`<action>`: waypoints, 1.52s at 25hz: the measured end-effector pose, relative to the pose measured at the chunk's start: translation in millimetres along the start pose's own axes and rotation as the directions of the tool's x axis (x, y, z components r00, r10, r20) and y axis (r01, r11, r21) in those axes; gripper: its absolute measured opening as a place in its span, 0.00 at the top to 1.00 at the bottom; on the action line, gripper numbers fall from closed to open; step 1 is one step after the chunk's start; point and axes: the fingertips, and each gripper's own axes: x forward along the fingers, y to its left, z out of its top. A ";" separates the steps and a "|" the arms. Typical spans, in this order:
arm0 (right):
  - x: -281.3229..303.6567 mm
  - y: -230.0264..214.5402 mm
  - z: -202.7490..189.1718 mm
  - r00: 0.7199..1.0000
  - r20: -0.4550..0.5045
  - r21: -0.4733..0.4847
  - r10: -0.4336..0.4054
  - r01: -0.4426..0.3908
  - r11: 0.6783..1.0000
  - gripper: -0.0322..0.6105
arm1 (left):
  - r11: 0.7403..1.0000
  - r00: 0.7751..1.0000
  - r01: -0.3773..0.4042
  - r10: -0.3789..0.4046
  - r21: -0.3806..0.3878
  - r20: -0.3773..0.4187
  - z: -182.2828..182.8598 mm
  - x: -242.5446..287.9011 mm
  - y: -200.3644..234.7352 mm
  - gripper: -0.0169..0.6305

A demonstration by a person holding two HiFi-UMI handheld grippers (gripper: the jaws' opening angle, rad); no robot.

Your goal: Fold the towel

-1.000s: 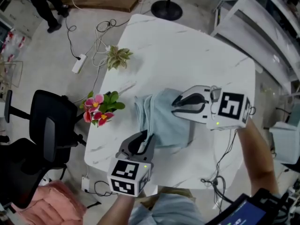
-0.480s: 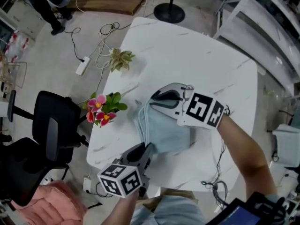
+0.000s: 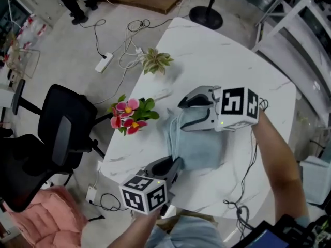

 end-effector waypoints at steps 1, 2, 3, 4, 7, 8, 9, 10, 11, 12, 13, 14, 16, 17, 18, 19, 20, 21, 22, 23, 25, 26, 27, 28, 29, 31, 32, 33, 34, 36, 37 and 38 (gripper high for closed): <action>5.5 1.9 -4.6 0.996 -0.049 -0.006 0.069 -0.070 0.998 0.56 | 1.000 1.000 -0.003 0.003 0.004 -0.003 0.1 0.2 0.2 0.89; 11.5 2.7 -9.4 0.987 -0.089 0.003 0.135 -0.135 0.991 0.52 | 1.000 1.000 -0.006 0.006 0.009 -0.006 0.3 0.6 0.3 0.89; 17.4 2.3 -13.8 0.974 -0.119 0.020 0.191 -0.190 0.982 0.50 | 1.000 1.000 -0.008 0.008 0.016 -0.009 0.3 0.9 0.2 0.89; 23.1 0.7 -18.1 0.962 -0.142 0.039 0.234 -0.231 0.972 0.50 | 1.000 1.000 -0.008 0.009 0.024 -0.012 0.4 1.4 -0.3 0.90; 36.3 -3.0 -31.2 0.927 -0.195 0.079 0.319 -0.309 0.948 0.52 | 0.999 1.000 -0.007 0.008 0.054 -0.020 1.1 2.3 -1.9 0.90; 38.4 -1.8 -33.1 0.919 -0.202 0.078 0.338 -0.329 0.941 0.59 | 0.998 1.000 -0.007 0.009 0.063 -0.020 1.9 1.8 -2.2 0.90; 38.7 0.1 -32.4 0.916 -0.197 0.069 0.349 -0.343 0.937 0.67 | 0.997 1.000 -0.008 0.010 0.072 -0.017 3.3 0.7 -2.7 0.90; 36.8 2.1 -29.7 0.919 -0.182 0.056 0.350 -0.346 0.937 0.74 | 0.996 1.000 -0.009 0.010 0.083 -0.010 5.5 -0.7 -3.6 0.90; 32.5 3.6 -26.4 0.927 -0.161 0.043 0.340 -0.338 0.940 0.78 | 0.995 1.000 -0.010 0.010 0.099 -0.001 8.6 -2.3 -5.3 0.90; 26.1 4.2 -23.7 0.937 -0.140 0.033 0.320 -0.319 0.947 0.79 | 0.993 1.000 -0.008 0.007 0.119 0.009 12.4 -3.7 -8.3 0.90; 18.0 4.3 -22.2 0.948 -0.122 0.028 0.294 -0.293 0.956 0.80 | 0.990 1.000 -0.004 0.002 0.141 0.019 16.6 -4.7 -12.4 0.89; 8.2 4.7 -21.6 0.958 -0.105 0.028 0.267 -0.265 0.964 0.81 | 0.987 1.000 0.004 -0.008 0.162 0.028 20.9 -5.0 -17.7 0.90; -15.5 7.7 -21.1 0.973 -0.068 0.042 0.220 -0.218 0.975 0.82 | 0.981 0.998 0.034 -0.043 0.192 0.040 28.7 -2.3 -31.4 0.90; -28.7 10.0 -20.6 0.978 -0.050 0.052 0.202 -0.200 0.978 0.82 | 0.978 0.997 0.057 -0.067 0.200 0.043 32.2 0.7 -39.4 0.90; -41.7 12.1 -20.5 0.982 -0.037 0.063 0.186 -0.184 0.981 0.83 | 0.976 0.994 0.084 -0.095 0.201 0.046 35.3 4.3 -47.5 0.90; -53.7 13.6 -20.9 0.985 -0.028 0.073 0.171 -0.168 0.983 0.83 | 0.975 0.991 0.111 -0.122 0.194 0.047 37.8 8.3 -55.0 0.90; -64.2 14.6 -21.9 0.987 -0.026 0.083 0.158 -0.155 0.984 0.83 | 0.974 0.988 0.139 -0.150 0.176 0.046 39.6 12.3 -61.5 0.90; -72.8 15.1 -23.4 0.988 -0.030 0.096 0.149 -0.146 0.985 0.83 | 0.975 0.984 0.166 -0.174 0.150 0.043 40.8 16.5 -66.6 0.90; -79.4 14.8 -25.5 0.989 -0.038 0.111 0.144 -0.139 0.984 0.83 | 0.975 0.980 0.188 -0.194 0.118 0.040 41.4 20.8 -69.7 0.90; -83.4 13.3 -27.8 0.989 -0.048 0.125 0.140 -0.133 0.983 0.83 | 0.976 0.978 0.201 -0.204 0.088 0.035 41.6 25.2 -70.4 0.90; -82.0 5.5 -34.8 0.989 -0.076 0.157 0.127 -0.114 0.981 0.83 | 0.981 0.982 0.189 -0.189 0.051 0.011 39.2 34.8 -63.6 0.90; -75.9 -0.7 -40.7 0.988 -0.097 0.179 0.120 -0.101 0.979 0.83 | 0.985 0.986 0.166 -0.165 0.045 -0.008 36.1 39.8 -56.2 0.90; -66.3 -8.1 -47.8 0.986 -0.118 0.200 0.115 -0.090 0.976 0.83 | 0.990 0.990 0.138 -0.137 0.043 -0.027 32.5 44.2 -47.0 0.90; -53.9 -15.9 -55.0 0.985 -0.132 0.220 0.114 -0.083 0.972 0.83 | 0.993 0.993 0.111 -0.109 0.039 -0.041 29.2 47.1 -37.5 0.90; -40.6 -23.2 -61.2 0.984 -0.137 0.238 0.117 -0.082 0.968 0.83 | 0.995 0.995 0.090 -0.089 0.031 -0.048 26.9 48.4 -28.8 0.90; -17.8 -35.1 -69.0 0.984 -0.123 0.265 0.125 -0.089 0.960 0.82 | 0.997 0.996 0.078 -0.078 0.000 -0.041 26.6 48.3 -17.4 0.91; -10.4 -39.8 -70.3 0.986 -0.110 0.275 0.124 -0.090 0.957 0.81 | 0.997 0.996 0.082 -0.082 -0.017 -0.032 27.6 48.2 -14.7 0.91; -6.3 -43.6 -69.2 0.989 -0.096 0.276 0.116 -0.085 0.957 0.80 | 0.996 0.996 0.087 -0.088 -0.032 -0.025 28.4 48.4 -13.2 0.91; -5.9 -46.7 -65.5 0.992 -0.077 0.265 0.101 -0.077 0.961 0.76 | 0.995 0.996 0.090 -0.091 -0.042 -0.021 28.5 48.6 -12.4 0.91; -17.3 -50.9 -49.7 0.998 0.000 0.251 0.067 -0.065 0.966 0.57 | 0.994 0.996 0.091 -0.092 -0.054 -0.019 26.4 47.9 -12.1 0.91; -29.3 -52.7 -38.3 0.998 0.053 0.255 0.045 -0.057 0.965 0.57 | 0.994 0.996 0.091 -0.092 -0.060 -0.018 25.3 47.0 -12.3 0.91; -44.6 -55.8 -26.7 0.995 0.099 0.257 0.006 -0.031 0.966 0.57 | 0.993 0.996 0.091 -0.093 -0.069 -0.015 24.7 46.3 -12.4 0.91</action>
